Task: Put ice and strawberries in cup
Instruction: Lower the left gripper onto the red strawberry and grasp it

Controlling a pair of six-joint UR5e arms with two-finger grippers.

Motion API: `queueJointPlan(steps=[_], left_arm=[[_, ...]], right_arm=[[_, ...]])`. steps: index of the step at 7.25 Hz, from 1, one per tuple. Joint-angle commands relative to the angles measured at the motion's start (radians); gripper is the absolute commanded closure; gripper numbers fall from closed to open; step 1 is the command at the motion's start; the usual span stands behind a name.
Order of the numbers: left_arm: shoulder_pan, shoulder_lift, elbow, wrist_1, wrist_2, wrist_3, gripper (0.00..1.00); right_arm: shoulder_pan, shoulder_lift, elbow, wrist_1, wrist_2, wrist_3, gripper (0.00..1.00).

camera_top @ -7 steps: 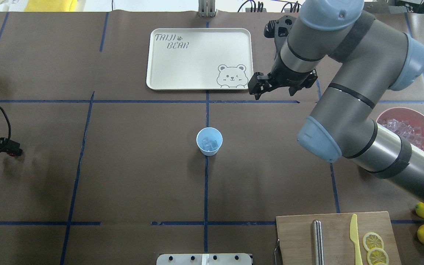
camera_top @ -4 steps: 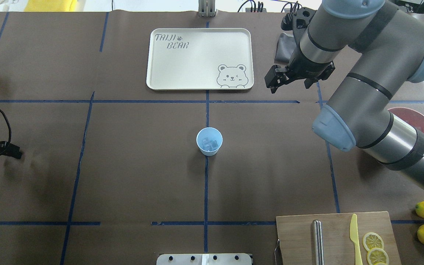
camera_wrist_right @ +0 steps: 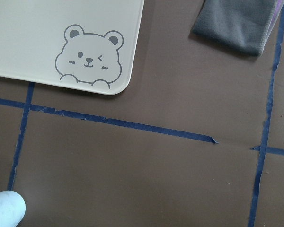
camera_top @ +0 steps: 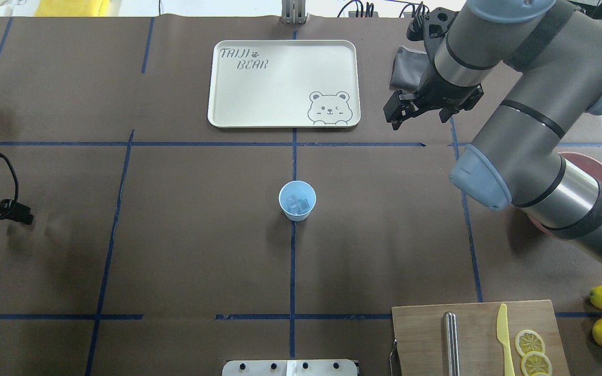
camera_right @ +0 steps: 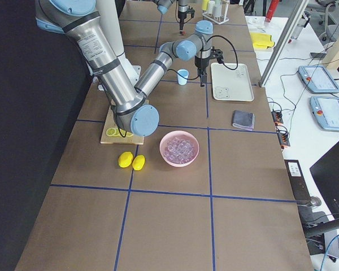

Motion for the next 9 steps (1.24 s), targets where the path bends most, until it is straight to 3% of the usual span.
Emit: queueJointPlan(steps=[1,4,7,9], left_arm=[[0.002,-0.006,0.005,0.002,0.000,0.001,0.12],[0.002,-0.007,0.013,0.004,0.000,0.001,0.24],[0.001,-0.006,0.013,0.004,0.002,0.001,0.52],[0.001,-0.007,0.008,0.004,0.020,0.000,0.61]], right_arm=[[0.000,-0.002,0.000,-0.001,0.000,0.000,0.00],[0.000,-0.011,0.003,0.001,0.000,0.000,0.00],[0.000,-0.016,0.010,0.001,0.000,0.000,0.00],[0.000,-0.019,0.012,0.001,0.000,0.000,0.00]])
